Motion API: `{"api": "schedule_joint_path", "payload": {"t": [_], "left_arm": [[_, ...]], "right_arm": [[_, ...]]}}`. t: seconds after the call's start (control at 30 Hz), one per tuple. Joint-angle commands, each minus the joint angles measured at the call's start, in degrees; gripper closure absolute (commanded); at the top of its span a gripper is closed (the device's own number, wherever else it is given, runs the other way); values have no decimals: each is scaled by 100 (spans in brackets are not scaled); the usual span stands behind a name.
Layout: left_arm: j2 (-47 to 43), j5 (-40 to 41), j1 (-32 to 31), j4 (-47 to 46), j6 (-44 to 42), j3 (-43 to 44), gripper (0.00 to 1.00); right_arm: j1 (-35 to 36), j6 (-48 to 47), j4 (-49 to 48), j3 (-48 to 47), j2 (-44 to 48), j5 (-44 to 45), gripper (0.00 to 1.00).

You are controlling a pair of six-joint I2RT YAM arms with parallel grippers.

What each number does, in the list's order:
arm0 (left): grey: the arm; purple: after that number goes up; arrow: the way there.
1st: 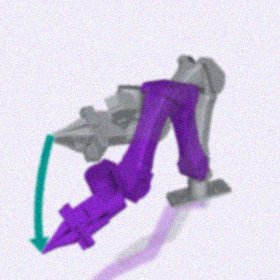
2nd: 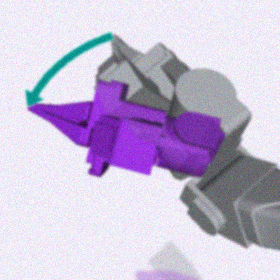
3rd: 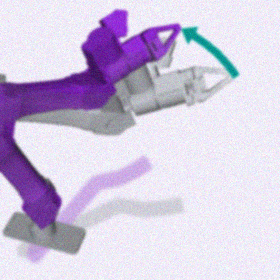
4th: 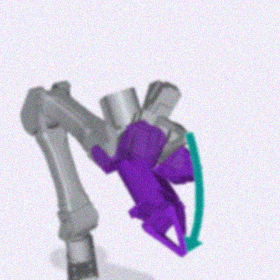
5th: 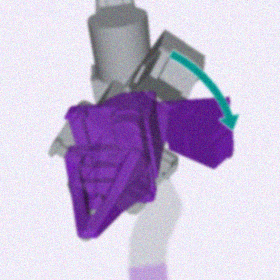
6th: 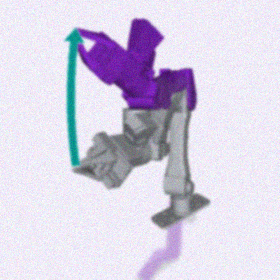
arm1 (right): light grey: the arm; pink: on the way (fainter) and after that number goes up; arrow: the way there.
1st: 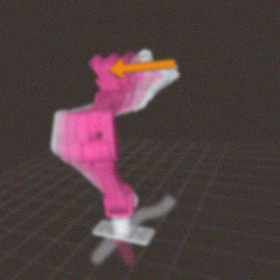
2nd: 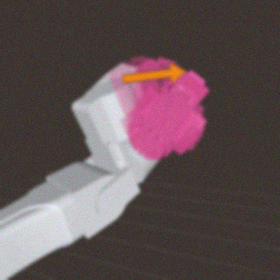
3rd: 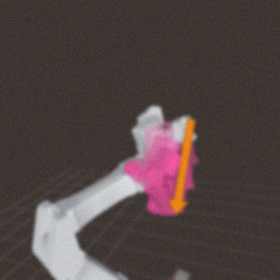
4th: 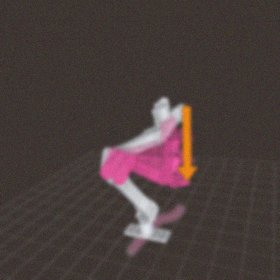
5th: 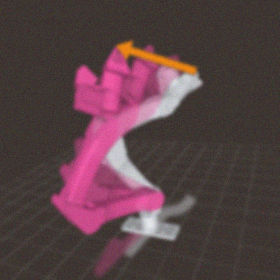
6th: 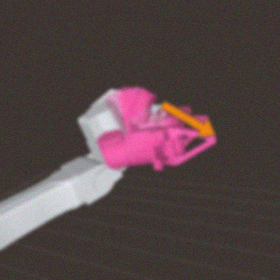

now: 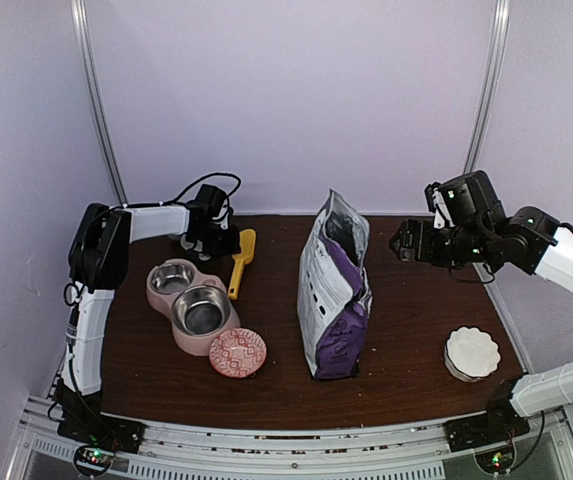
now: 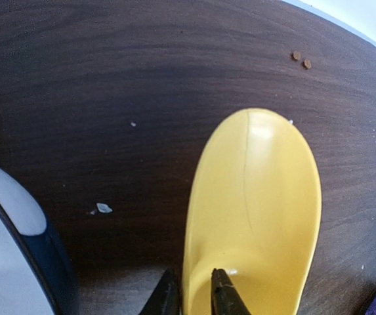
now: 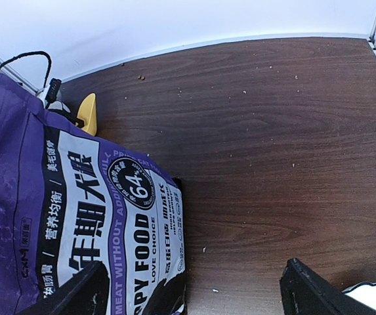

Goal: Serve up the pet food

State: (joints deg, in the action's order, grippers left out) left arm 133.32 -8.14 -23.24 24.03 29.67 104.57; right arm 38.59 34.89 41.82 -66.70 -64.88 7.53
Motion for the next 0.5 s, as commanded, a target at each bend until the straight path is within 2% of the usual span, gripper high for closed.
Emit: {"api": "schedule_joint_path", "payload": {"t": [0.0,0.27,0.47], "left_arm": [[157,-131,23,11,-45,144,83],[168,-168,22,40,-119,184,100],[-103,-153,27,-4,-136,271,100]], "right_arm": [[-29,52,-1,-73,35,82,8],[-27,63,3,-54,62,86,8],[-35,62,84,-75,165,181,8]]}}
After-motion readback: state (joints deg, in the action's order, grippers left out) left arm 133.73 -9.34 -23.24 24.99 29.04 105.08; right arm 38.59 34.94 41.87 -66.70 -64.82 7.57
